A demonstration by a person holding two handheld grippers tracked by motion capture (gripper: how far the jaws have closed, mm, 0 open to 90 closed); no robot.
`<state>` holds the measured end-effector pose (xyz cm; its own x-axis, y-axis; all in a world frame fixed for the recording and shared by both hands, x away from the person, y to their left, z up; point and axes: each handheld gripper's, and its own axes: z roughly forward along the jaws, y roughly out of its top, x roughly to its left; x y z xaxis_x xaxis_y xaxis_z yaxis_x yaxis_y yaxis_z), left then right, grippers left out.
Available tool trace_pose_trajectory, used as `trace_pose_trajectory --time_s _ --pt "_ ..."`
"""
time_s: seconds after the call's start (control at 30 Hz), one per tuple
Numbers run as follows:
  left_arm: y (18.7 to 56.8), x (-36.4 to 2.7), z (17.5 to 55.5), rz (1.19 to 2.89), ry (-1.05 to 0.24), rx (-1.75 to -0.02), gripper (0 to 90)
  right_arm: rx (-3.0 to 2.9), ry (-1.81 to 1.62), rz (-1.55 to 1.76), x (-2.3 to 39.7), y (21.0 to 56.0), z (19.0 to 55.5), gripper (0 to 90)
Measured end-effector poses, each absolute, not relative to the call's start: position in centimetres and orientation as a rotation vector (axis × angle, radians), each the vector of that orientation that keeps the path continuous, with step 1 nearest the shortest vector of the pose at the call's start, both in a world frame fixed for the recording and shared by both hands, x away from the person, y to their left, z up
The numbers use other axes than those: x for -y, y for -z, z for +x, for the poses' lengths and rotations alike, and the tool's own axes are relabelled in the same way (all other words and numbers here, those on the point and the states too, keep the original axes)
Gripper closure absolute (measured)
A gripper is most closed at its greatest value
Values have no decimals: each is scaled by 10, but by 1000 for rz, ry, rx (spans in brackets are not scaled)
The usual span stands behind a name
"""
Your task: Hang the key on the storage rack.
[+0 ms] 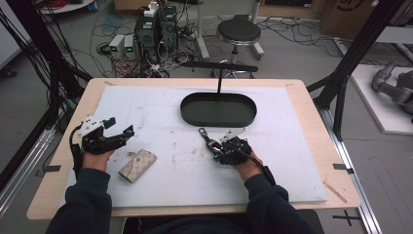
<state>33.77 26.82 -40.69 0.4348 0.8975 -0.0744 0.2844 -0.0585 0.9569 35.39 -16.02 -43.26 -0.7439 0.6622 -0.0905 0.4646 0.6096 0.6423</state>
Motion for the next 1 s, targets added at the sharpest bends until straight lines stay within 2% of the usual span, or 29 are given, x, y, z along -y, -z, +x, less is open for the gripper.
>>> trace_pose_trajectory --time_s 0.03,0.07,0.23,0.47,0.5,0.57,0.8,0.87,0.93,1.0 --pt "407 -268 338 1594 -700 -1062 212 -2504 -895 912 159 432 355 368" --pt "407 -268 338 1594 -700 -1062 213 -2483 -917 917 157 433 356 333" --pt "408 -268 339 1594 -697 -1061 216 -2463 -970 952 147 438 366 249" --pt "408 -268 339 1595 -698 -1061 219 -2510 -957 988 141 446 378 284" --pt "408 -268 339 1594 -697 -1061 219 -2512 -954 985 142 445 378 326" --pt "408 -268 339 1593 -697 -1064 220 -2533 -956 971 146 442 379 491" --pt "408 -269 339 1592 -700 -1066 220 -2586 -907 908 160 438 378 493" --pt "408 -268 339 1595 -701 -1064 221 -2595 -922 906 161 439 379 467" --pt "408 -268 339 1601 -701 -1061 224 -2599 -914 902 159 439 378 400" --pt "408 -267 339 1598 -697 -1062 225 -2609 -920 910 159 440 379 390"
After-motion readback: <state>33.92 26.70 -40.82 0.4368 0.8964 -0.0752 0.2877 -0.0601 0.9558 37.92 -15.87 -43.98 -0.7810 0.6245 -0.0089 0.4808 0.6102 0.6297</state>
